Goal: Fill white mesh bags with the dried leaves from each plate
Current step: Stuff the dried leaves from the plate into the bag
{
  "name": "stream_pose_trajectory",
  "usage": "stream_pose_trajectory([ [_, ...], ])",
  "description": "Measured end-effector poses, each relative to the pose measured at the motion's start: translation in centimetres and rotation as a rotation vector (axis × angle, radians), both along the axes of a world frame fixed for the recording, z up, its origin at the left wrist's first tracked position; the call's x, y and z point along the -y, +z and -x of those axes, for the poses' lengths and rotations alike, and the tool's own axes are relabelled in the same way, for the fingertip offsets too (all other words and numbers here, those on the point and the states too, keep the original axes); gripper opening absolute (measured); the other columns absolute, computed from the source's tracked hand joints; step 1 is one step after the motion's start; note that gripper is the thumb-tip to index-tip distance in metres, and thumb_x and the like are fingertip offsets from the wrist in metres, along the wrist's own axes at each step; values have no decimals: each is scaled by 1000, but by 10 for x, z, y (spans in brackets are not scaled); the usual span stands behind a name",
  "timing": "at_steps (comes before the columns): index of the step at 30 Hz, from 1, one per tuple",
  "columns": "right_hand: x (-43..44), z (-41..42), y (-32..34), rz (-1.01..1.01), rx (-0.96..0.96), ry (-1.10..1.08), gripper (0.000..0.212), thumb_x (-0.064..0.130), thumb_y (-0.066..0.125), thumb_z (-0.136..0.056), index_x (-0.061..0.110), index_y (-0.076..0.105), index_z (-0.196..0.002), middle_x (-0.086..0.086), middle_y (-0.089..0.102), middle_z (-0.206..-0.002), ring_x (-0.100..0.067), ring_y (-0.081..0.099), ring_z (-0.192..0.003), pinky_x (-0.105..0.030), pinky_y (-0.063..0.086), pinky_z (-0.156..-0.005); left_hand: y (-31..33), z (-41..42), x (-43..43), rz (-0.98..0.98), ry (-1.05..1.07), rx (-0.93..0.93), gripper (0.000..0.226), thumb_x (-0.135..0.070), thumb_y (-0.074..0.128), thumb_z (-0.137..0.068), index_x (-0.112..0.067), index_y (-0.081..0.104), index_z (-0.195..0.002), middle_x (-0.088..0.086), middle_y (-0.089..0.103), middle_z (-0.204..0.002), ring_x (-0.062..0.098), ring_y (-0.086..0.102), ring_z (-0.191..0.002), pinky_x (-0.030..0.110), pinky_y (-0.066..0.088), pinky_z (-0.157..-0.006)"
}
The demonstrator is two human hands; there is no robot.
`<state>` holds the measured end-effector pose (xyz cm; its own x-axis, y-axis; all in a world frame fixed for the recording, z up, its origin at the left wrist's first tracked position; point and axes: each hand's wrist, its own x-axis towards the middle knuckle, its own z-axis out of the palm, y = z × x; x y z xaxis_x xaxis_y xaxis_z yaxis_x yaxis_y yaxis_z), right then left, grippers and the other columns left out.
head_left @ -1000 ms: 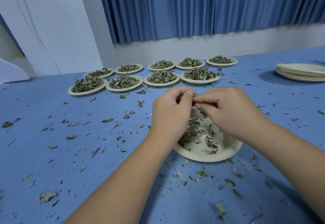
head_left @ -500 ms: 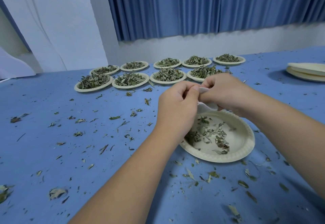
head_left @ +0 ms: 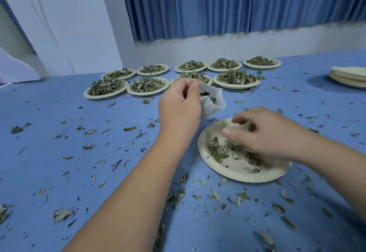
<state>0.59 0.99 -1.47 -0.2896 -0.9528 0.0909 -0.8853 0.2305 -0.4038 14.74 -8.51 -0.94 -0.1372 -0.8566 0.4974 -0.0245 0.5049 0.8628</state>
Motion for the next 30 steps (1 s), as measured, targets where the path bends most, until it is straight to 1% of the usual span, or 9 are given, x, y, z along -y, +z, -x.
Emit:
stream_pose_trajectory([
  [2, 0, -6, -5, -105, -87, 30, 102, 89, 27, -54, 30, 48, -134, 5, 46, -130, -14, 46, -116, -33, 41, -93, 1, -4, 4, 2, 29, -25, 23, -20, 53, -97, -28, 69, -82, -19, 59, -67, -3, 53, -66, 15, 41, -63],
  [3, 1, -9, -8, -119, -113, 51, 100, 89, 27, -55, 30, 48, -133, 4, 45, -128, -15, 45, -116, -33, 41, -93, 2, -6, 5, 5, 40, -31, 23, -21, 53, -97, -28, 69, -82, -20, 59, -66, -3, 53, -67, 15, 40, -63],
  [6, 3, -15, -13, -110, -163, 130, 86, 83, 30, -62, 27, 53, -123, 3, 47, -120, -15, 44, -110, -33, 40, -91, 2, -10, 9, 9, 70, -31, 25, -22, 53, -97, -32, 67, -79, -26, 57, -61, -5, 53, -64, 13, 40, -61],
  [10, 3, -18, -17, -72, -150, 203, 71, 73, 40, -73, 29, 54, -127, 6, 46, -121, -13, 40, -117, -31, 37, -97, -1, -11, 12, -7, 85, -33, 25, -22, 54, -97, -32, 67, -78, -21, 59, -63, -2, 53, -64, 19, 45, -64],
  [13, 4, -18, -19, -36, -137, 260, 57, 61, 50, -83, 36, 49, -134, 11, 43, -118, -11, 36, -121, -27, 32, -100, -2, -10, 12, -14, 87, -31, 25, -23, 54, -97, -34, 66, -77, -25, 61, -65, -5, 55, -66, 19, 47, -66],
  [18, 8, -20, -19, 6, -127, 312, 42, 49, 58, -88, 39, 55, -128, 11, 48, -115, -9, 43, -113, -28, 35, -97, -2, -9, 13, -10, 88, -34, 24, -23, 54, -96, -33, 66, -78, -20, 61, -67, -6, 54, -65, 16, 46, -65],
  [23, 8, -22, -18, 12, -128, 356, 30, 40, 62, -89, 33, 65, -118, 11, 52, -108, -9, 50, -102, -32, 41, -91, -2, -11, 14, -2, 94, -40, 26, -22, 54, -96, -33, 65, -76, -21, 59, -63, -6, 52, -61, 11, 43, -59],
  [26, 8, -23, -18, 33, -132, 378, 29, 36, 62, -90, 32, 66, -118, 18, 49, -98, -6, 48, -97, -26, 40, -88, -1, -11, 13, 23, 120, -32, 26, -23, 54, -96, -33, 65, -75, -22, 58, -63, -7, 52, -62, 7, 39, -56],
  [30, 9, -22, -18, 61, -157, 421, 23, 30, 63, -90, 29, 71, -111, 18, 49, -91, 0, 42, -87, -17, 35, -81, -2, -12, 12, 111, 161, 28, 22, -23, 53, -97, -35, 63, -81, -20, 62, -73, -7, 55, -71, 8, 40, -63],
])
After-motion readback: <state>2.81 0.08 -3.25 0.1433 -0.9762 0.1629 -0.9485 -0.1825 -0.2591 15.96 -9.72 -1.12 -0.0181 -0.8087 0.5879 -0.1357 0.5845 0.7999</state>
